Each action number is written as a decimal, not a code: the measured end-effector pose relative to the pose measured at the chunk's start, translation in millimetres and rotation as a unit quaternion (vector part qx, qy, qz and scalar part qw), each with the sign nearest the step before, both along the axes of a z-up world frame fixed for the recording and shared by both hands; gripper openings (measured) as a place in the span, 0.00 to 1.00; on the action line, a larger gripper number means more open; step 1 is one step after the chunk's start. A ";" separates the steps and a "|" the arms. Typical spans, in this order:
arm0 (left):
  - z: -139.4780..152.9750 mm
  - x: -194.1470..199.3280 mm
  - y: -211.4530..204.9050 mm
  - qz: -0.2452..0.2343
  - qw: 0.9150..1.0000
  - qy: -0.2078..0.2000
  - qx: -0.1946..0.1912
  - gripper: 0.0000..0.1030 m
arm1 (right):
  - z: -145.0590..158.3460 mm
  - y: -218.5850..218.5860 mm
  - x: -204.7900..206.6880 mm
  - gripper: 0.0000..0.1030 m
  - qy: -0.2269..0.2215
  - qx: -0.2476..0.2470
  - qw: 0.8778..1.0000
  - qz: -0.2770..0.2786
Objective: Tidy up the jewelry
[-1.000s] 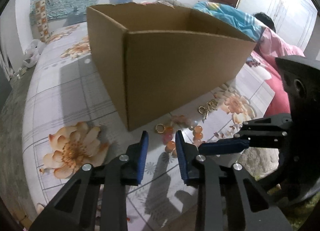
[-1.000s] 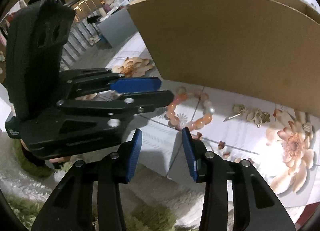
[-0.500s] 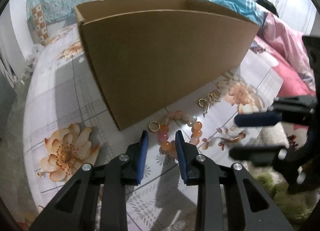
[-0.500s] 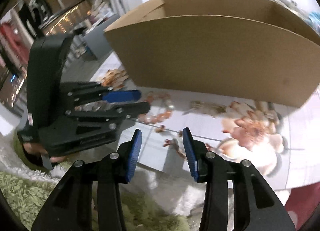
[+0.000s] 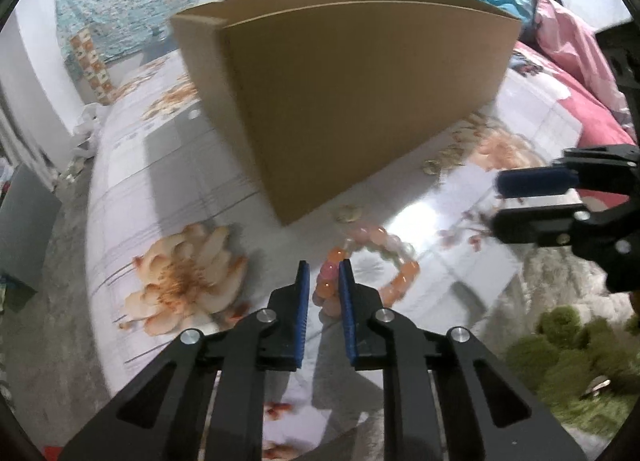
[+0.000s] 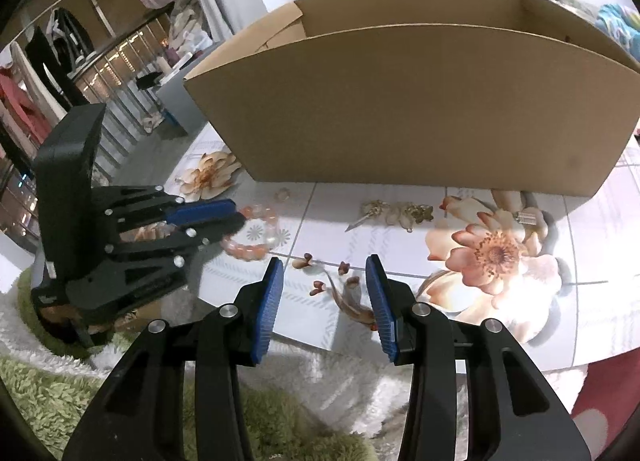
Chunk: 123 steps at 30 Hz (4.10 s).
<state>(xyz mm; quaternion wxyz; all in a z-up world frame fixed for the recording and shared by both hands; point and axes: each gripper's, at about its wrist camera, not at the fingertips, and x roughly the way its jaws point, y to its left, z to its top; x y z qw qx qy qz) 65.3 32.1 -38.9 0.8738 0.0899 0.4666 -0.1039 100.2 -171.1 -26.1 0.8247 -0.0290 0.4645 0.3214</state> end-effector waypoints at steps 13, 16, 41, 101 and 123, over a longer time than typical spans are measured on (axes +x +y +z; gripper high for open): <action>15.0 1.4 29.9 0.063 0.998 -0.012 -0.026 0.17 | -1.7 -16.2 -0.6 0.40 0.001 0.007 1.000 -0.015; 22.9 -1.3 25.1 0.050 0.997 -0.020 -0.063 0.17 | -1.1 -19.1 1.3 0.40 0.002 0.013 1.000 -0.015; -0.7 33.4 -30.4 0.003 1.000 -0.011 -0.022 0.19 | 1.2 -35.4 17.7 0.40 0.015 0.023 1.000 -0.012; 1.5 25.2 -24.5 -0.016 0.997 -0.022 -0.065 0.10 | -5.7 47.3 39.5 0.00 -0.045 -0.091 0.995 -0.001; 2.1 24.2 -24.2 -0.016 0.998 -0.023 -0.065 0.10 | 2.5 32.6 40.8 0.20 -0.058 -0.053 0.997 0.004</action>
